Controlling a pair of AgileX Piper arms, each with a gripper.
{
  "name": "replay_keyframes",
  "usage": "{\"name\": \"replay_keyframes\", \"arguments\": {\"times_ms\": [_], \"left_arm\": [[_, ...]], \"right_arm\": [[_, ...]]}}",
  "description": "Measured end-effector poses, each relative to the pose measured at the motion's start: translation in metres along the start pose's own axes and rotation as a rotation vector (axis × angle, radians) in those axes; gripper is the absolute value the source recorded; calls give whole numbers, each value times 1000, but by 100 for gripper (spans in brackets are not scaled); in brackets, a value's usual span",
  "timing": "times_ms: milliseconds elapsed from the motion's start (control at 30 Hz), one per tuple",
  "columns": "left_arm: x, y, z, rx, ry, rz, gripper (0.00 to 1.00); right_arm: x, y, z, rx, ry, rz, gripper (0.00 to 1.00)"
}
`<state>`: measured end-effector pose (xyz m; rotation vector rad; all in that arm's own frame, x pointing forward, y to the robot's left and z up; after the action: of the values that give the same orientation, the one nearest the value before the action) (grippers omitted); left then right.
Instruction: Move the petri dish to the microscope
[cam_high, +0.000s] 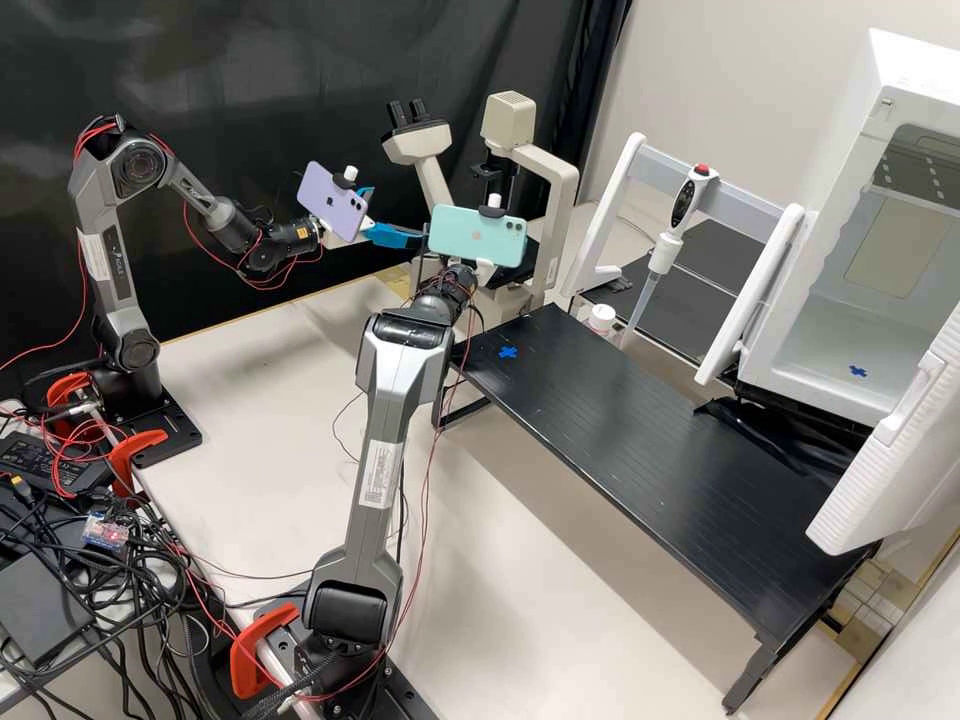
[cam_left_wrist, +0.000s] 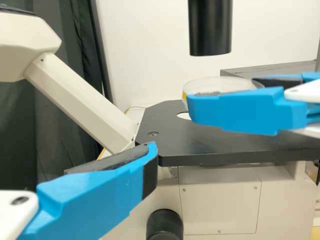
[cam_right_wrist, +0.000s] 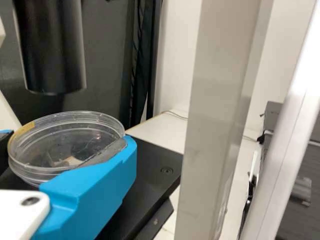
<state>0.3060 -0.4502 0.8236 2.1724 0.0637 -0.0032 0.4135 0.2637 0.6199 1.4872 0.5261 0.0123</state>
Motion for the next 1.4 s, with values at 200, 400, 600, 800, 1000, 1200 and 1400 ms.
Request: {"name": "replay_keyframes", "arguments": {"times_ms": [200,400,600,800,1000,1200,1400], "left_arm": [[0,0,0,0,0,0,100],[0,0,0,0,0,0,100],[0,0,0,0,0,0,100],[0,0,0,0,0,0,100],[0,0,0,0,0,0,100],[0,0,0,0,0,0,100],[0,0,0,0,0,0,100]], "right_arm": [[2,3,-4,4,8,3,0],[7,2,1,4,1,4,0],[11,-4,5,-17,-12,-17,0],[15,-6,5,-31,-11,-12,0],[18,-6,5,-30,-7,-8,100],[22,-8,6,-29,-7,-10,100],[23,-6,9,-33,-14,-19,100]]}}
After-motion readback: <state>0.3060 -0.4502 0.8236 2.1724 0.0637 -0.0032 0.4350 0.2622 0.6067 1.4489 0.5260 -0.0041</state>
